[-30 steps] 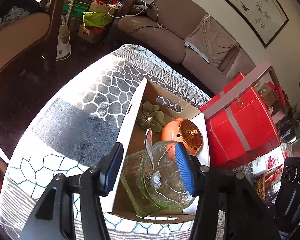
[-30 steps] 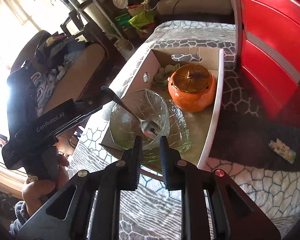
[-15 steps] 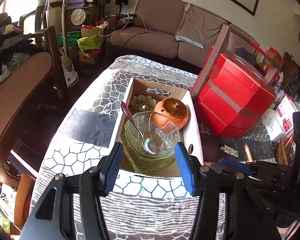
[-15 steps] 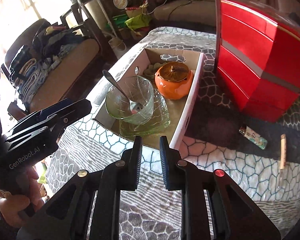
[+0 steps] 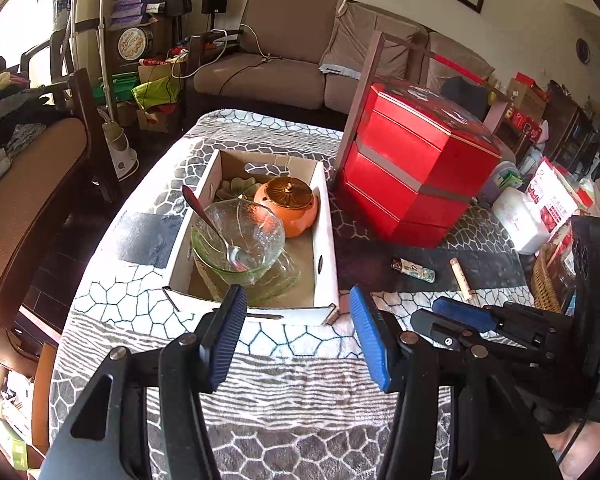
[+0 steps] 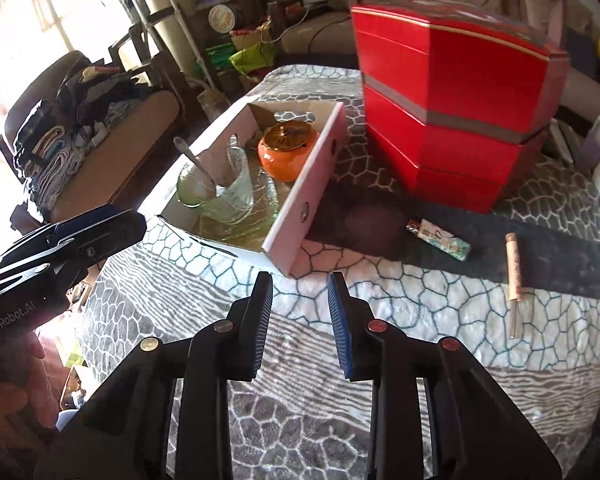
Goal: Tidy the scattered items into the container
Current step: 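Move the right tool to the wooden incense tube on the cloth, then close the right tool around the incense tube while the left tool approaches the lighter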
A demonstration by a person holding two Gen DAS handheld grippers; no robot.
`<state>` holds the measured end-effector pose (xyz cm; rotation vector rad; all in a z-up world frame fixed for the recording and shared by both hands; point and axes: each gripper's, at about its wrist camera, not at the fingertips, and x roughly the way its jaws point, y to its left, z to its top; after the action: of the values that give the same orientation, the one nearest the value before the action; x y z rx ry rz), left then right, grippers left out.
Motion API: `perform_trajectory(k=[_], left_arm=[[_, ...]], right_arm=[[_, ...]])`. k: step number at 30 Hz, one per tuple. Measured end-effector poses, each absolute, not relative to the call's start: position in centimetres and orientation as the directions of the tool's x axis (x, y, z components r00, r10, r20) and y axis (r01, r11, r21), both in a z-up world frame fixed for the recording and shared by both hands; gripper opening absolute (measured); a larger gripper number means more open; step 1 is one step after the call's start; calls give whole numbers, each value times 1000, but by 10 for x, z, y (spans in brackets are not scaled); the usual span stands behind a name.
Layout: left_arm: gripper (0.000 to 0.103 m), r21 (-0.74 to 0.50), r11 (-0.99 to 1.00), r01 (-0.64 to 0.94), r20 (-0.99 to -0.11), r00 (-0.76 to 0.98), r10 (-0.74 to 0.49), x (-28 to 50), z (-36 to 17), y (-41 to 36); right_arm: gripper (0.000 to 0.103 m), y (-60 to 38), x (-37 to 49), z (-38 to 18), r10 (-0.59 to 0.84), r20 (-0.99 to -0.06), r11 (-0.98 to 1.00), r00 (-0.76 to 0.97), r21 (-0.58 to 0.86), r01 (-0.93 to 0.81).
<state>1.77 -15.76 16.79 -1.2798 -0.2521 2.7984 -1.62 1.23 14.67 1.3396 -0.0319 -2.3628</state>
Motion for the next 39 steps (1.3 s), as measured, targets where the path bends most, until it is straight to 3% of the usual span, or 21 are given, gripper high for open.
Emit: perform_trajectory(k=[8,10,19,23,33,39], left_arm=[[54,-217,-973,-73,-777,-591,217,5,132,-91],[62,-219,-970,-100,-784,-574,237,-2,122,-69],[72,-205,-961,-188,-809,-520,274,-50,76,-5],[75,-215,-961,-173,-819,-504,274,-75,62,0],[75,-323,-946,3,-838,-465,284,-133,37,7],[75,-306,-950,58,-855,-456,247,-147,28,23]], right_arm=[[29,145,-26,119,-234,-849,-971,-475,180,156],[29,167,-29,110,-215,-855,-976,-472,175,128],[31,201,-43,59,-255,-854,-966,-454,239,94],[36,194,-54,45,-250,-850,-968,-465,220,117],[37,183,-73,36,-238,-847,-971,-476,192,144],[37,181,-73,31,-251,-852,-967,-459,205,149]])
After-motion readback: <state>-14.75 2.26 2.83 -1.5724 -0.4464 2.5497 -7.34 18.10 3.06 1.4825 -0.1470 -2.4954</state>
